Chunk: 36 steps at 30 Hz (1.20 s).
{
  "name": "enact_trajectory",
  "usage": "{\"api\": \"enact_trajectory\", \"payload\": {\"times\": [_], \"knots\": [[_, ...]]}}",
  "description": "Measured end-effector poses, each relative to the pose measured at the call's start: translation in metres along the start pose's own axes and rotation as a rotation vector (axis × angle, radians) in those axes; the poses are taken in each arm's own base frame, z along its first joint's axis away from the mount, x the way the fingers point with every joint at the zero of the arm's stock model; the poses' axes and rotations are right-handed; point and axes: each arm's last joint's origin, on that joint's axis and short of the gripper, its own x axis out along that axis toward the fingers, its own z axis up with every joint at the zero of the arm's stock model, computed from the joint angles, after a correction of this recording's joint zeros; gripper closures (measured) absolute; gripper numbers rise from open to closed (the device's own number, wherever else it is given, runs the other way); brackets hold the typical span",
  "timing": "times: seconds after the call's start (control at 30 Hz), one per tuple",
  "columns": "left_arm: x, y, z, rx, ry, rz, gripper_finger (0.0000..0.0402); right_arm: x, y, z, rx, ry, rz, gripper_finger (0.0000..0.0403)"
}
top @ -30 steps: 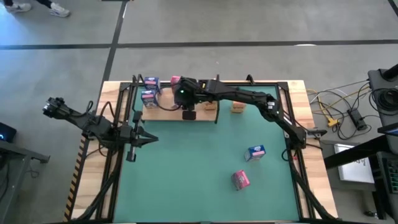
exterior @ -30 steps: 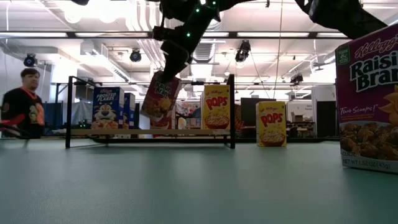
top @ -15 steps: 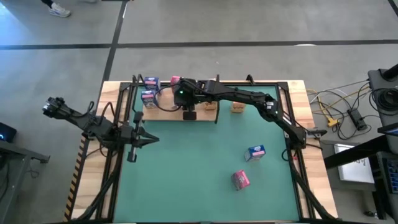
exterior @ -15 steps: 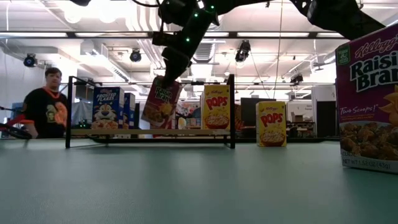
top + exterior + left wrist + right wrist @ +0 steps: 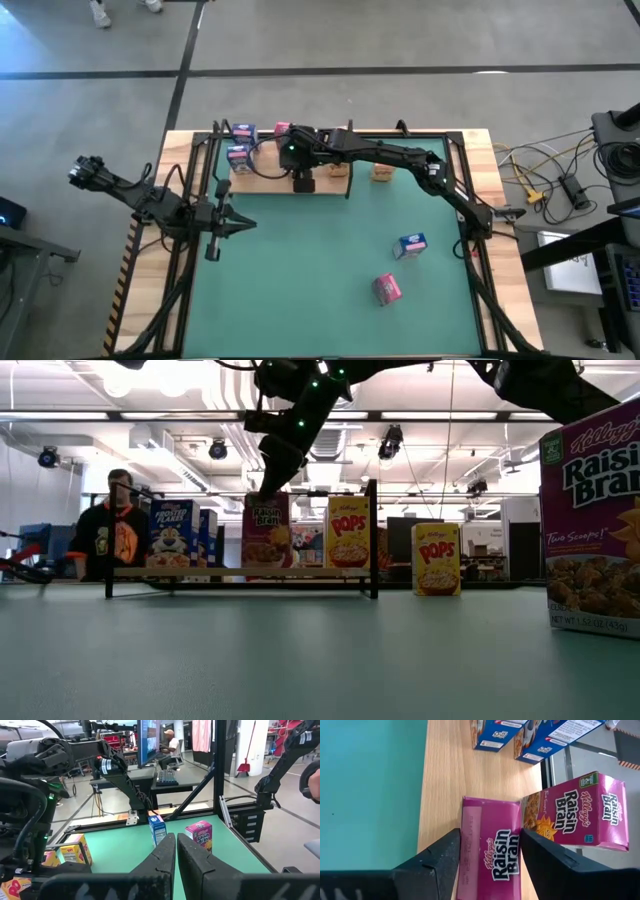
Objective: Stack cereal on shelf
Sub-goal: Put the left pink cereal box on the shelf
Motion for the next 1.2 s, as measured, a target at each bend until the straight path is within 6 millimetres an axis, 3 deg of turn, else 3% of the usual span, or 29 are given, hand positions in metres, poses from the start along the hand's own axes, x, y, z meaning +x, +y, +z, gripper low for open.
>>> {"api": "enact_trajectory", "payload": {"times": [1.2], "knots": [[0.0000, 0.0000, -0.0002, -0.004, 0.002, 0.000, 0.0401, -0.0010, -0.0039, 0.0089, -0.012, -0.091, -0.040, 0.0206]]}}
